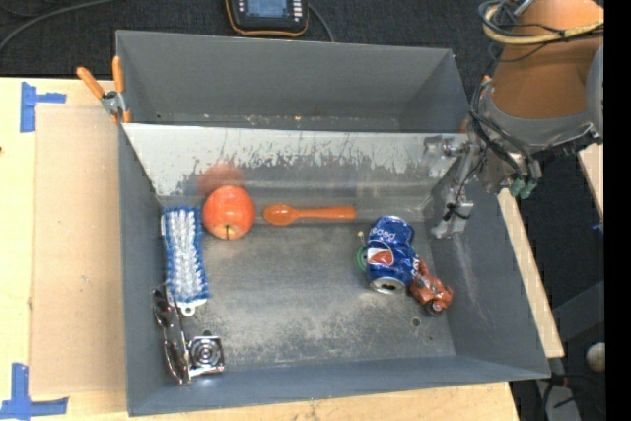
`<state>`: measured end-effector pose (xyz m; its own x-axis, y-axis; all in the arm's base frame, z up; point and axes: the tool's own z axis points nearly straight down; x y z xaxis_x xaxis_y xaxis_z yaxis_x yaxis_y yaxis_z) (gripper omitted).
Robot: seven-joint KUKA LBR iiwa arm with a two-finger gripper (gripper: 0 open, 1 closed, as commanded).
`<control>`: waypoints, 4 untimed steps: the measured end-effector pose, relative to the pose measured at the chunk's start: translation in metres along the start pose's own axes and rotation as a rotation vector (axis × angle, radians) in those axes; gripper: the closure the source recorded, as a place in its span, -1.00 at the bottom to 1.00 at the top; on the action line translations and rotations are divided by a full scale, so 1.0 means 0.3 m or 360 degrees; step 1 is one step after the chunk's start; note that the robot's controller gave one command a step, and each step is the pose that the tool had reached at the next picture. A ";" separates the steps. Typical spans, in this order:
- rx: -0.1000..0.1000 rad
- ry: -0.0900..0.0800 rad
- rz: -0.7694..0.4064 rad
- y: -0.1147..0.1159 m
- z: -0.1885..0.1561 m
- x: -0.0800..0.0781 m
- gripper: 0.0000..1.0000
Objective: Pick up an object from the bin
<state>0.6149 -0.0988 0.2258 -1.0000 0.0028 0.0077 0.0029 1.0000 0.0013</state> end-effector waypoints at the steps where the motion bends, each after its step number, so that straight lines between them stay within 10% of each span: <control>1: 0.0002 -0.0012 -0.0005 0.002 -0.016 -0.005 -1.00; 2: 0.0002 -0.0012 -0.0169 -0.074 0.318 0.091 -1.00; 4: 0.0009 -0.0026 -0.0259 0.052 0.456 0.049 -1.00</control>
Offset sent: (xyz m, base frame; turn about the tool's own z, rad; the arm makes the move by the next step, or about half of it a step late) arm -0.0300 -0.0237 -0.0991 -0.1101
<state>0.5992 -0.0829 0.0890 -0.9872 -0.1593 -0.0082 -0.1592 0.9872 -0.0045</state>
